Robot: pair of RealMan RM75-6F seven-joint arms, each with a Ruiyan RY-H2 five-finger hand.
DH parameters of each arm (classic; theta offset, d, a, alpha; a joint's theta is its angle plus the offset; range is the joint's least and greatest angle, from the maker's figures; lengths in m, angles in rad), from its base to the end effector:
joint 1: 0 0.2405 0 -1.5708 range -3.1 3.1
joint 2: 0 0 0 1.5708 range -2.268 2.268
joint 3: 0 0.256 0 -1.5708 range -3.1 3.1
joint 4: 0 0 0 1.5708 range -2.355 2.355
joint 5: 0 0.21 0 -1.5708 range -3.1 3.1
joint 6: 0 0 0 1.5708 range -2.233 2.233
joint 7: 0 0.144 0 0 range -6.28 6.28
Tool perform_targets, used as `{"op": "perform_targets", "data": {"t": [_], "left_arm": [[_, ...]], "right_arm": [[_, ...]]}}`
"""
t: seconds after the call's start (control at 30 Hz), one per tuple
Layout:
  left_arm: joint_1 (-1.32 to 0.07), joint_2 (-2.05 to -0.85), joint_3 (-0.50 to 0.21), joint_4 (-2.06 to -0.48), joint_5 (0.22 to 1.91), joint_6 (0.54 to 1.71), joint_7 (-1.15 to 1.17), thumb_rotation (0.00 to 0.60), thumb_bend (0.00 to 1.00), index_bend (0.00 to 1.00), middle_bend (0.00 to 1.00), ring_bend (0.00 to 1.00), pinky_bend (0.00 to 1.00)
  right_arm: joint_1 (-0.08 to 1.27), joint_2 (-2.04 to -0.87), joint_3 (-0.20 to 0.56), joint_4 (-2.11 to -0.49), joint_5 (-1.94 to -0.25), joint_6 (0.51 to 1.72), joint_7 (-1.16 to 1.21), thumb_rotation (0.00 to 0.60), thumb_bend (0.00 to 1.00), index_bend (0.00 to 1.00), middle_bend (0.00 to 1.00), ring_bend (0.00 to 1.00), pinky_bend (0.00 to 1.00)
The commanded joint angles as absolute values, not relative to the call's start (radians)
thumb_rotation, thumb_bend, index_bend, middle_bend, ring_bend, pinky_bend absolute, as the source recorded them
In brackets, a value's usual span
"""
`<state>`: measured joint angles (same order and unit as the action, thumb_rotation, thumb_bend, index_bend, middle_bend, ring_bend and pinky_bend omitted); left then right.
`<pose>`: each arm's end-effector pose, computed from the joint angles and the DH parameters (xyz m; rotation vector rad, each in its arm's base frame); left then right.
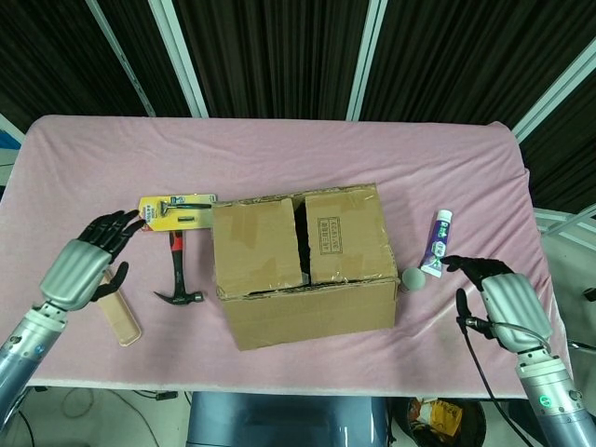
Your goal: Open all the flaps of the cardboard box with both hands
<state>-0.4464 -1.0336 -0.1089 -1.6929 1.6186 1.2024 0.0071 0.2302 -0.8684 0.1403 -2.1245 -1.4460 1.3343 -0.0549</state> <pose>-0.2112 0.2802 0.1431 -1.8380 -0.7073 -1.0416 -0.1903 -0.2170 0.1839 1.4934 -1.0358 1.1349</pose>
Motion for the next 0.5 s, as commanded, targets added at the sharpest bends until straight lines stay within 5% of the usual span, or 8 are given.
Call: {"op": "perform_targets", "data": {"t": [0.03, 0.5], "left_arm": [[-0.611, -0.988, -0.18, -1.776, 1.629, 1.019, 0.083, 0.6, 0.71, 0.07, 0.07, 0.02, 0.17], [-0.997, -1.139, -0.3, -1.704, 1.483, 0.597, 0.188, 0.6, 0.83, 0.12, 0.15, 0.09, 0.23]], "right_arm": [[0.212, -0.934, 0.142, -2.056, -1.411, 1.374, -0.034, 0.6, 0.68, 0.26, 0.36, 0.33, 0.31], [0.211, -0.98, 0.178, -1.959, -1.406, 1.419, 0.045, 0.6, 0.68, 0.26, 0.36, 0.33, 0.31]]}}
